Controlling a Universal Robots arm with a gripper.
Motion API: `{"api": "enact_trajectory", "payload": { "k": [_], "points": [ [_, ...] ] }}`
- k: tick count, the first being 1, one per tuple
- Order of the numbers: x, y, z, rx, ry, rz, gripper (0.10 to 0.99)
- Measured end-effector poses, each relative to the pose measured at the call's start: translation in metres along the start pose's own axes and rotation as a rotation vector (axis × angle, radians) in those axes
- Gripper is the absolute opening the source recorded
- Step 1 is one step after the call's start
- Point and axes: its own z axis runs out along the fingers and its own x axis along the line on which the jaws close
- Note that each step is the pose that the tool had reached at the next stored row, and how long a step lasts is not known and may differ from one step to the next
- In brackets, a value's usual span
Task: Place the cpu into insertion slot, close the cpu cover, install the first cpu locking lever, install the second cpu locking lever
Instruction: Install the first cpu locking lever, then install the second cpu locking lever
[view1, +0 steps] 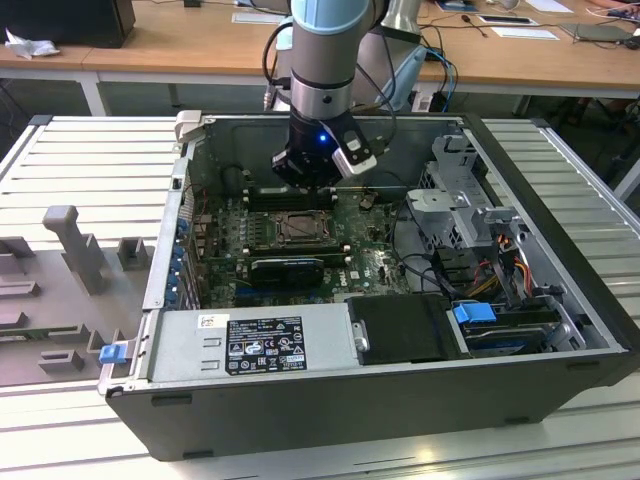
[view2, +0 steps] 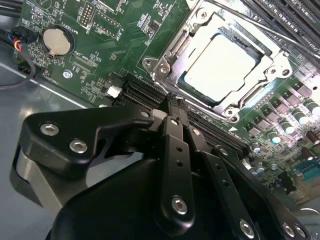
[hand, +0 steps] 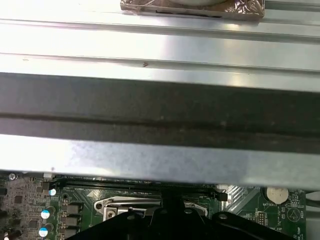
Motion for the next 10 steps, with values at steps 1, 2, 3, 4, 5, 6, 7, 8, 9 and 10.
{"api": "enact_trajectory", "payload": {
  "k": [1,2,3,4,5,6,7,8,9,10],
  "points": [
    [0.0000,-0.0003,-0.0001,0.000,0.0001,0.000,0.106],
    [0.0000,-0.0007,-0.0001,0.000,0.0000,0.000,0.106],
    [0.0001,-0.0010,-0.0001,0.000,0.0001,0.000,0.106],
    [0.0001,-0.0013,-0.0001,0.000,0.0000,0.000,0.106],
    [0.0001,-0.0015,-0.0002,0.000,0.0000,0.000,0.106],
    [0.0001,-0.0019,-0.0002,0.000,0.0000,0.000,0.106],
    [0.0001,-0.0023,-0.0003,0.000,0.0001,0.000,0.106],
    [0.0002,-0.0025,-0.0003,0.000,0.0001,0.000,0.106],
    [0.0002,-0.0027,-0.0003,0.000,0.0000,0.000,0.106],
    [0.0002,-0.0031,-0.0004,0.000,0.0001,0.000,0.106]
  ]
}}
